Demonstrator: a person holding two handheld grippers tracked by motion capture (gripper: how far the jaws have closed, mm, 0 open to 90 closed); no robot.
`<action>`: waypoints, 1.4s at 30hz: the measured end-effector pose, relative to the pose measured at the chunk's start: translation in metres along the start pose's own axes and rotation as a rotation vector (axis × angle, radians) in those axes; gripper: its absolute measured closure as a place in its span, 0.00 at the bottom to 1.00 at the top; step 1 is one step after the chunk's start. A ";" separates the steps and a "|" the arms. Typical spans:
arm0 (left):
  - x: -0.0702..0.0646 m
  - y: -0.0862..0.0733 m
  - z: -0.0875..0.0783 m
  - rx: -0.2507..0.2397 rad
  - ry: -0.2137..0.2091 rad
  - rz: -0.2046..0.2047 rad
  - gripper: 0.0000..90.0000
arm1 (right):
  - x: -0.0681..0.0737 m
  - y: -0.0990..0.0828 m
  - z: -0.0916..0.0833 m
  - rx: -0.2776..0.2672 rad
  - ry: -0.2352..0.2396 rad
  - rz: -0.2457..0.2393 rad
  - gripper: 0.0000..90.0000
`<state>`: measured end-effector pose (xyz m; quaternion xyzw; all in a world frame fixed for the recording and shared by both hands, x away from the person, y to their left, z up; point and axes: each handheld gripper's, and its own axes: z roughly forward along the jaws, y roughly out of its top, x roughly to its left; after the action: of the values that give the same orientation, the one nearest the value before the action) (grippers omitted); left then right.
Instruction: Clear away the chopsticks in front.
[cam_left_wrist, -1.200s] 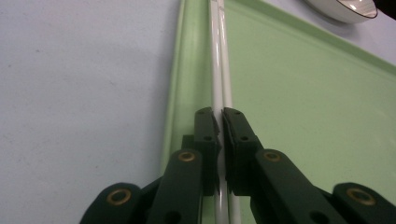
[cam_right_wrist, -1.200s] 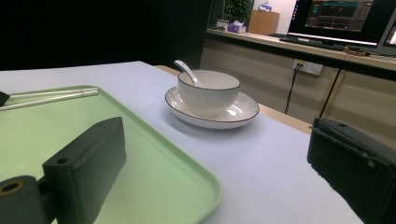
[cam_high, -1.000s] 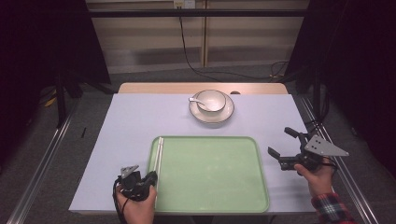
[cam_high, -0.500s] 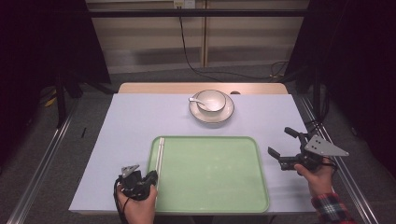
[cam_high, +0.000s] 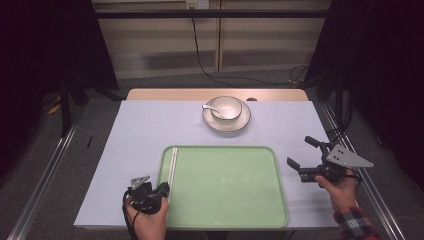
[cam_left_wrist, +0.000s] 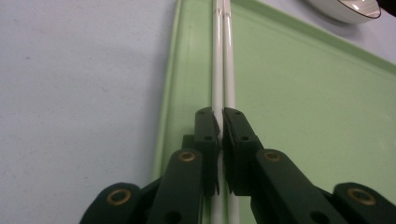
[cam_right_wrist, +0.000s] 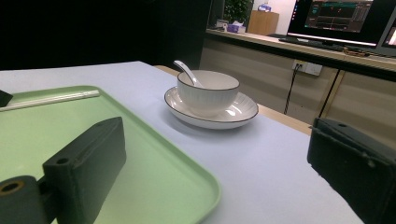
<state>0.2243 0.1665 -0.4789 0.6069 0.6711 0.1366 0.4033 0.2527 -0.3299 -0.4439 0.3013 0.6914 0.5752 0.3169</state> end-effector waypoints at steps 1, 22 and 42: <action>0.000 0.000 0.000 0.000 0.001 0.001 0.94 | 0.000 0.000 0.000 -0.001 0.001 -0.001 0.04; 0.000 0.023 0.004 -0.062 -0.072 0.001 0.76 | -0.001 0.000 0.000 0.001 0.004 -0.005 0.04; -0.010 0.073 0.027 -0.143 -0.180 0.063 0.44 | -0.002 -0.001 0.004 0.005 0.002 -0.019 0.04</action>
<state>0.2941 0.1650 -0.4436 0.6073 0.6012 0.1415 0.4997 0.2575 -0.3292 -0.4449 0.2948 0.6959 0.5707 0.3210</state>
